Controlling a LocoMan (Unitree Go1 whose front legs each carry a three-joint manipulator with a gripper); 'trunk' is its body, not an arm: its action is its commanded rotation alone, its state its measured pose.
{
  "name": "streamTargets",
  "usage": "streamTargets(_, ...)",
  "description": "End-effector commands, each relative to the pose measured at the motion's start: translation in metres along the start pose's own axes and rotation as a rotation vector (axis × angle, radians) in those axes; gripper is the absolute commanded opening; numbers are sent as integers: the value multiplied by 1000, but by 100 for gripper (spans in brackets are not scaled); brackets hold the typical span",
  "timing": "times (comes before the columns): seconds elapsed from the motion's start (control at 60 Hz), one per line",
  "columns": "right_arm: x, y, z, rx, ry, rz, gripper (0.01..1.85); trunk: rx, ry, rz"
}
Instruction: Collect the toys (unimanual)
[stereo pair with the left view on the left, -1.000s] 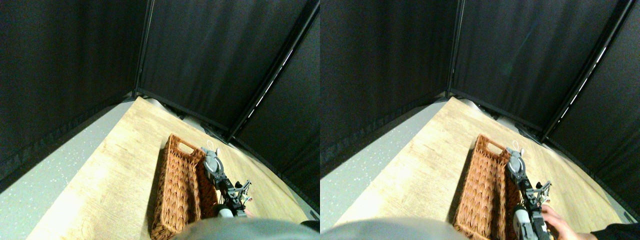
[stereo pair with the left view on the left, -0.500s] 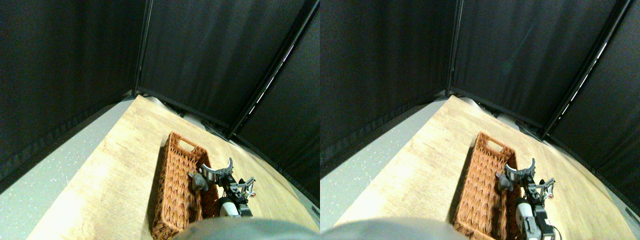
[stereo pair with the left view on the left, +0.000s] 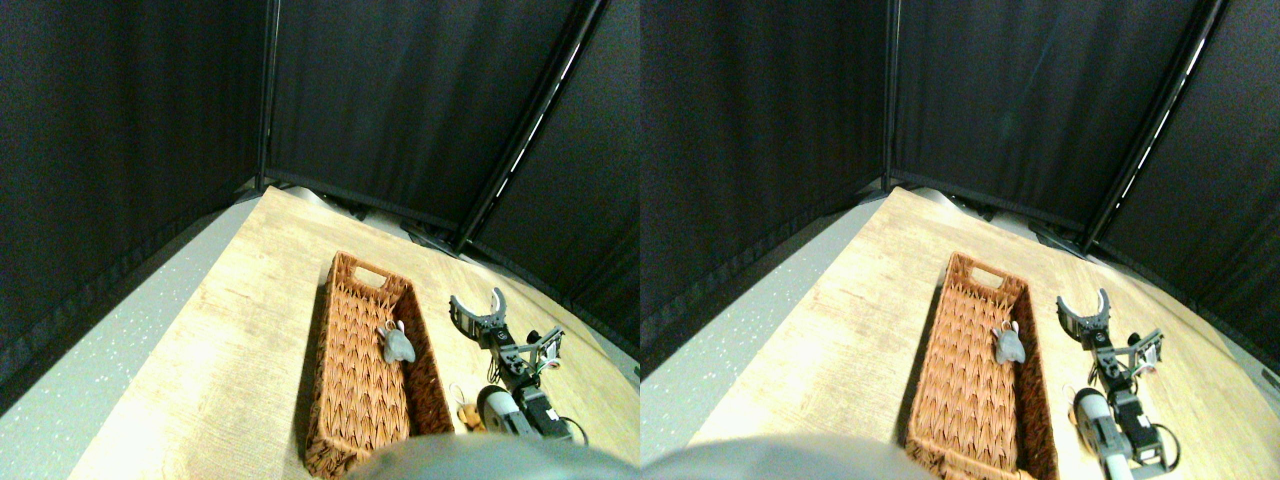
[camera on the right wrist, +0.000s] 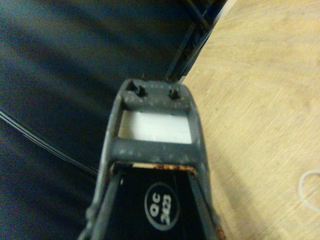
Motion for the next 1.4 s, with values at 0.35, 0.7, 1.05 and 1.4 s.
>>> streamTargets(0.35,-29,-45,36,246,-61,-75,57,46,24,-55)
streamTargets(0.7,-47,-86,29,265,58,-229,81,31,28,-36)
streamTargets(1.05,-47,-116,15,275,152,-317,88,5,28,-8)
streamTargets(1.4,-49,-145,2,354,163,-401,90,3,40,-2)
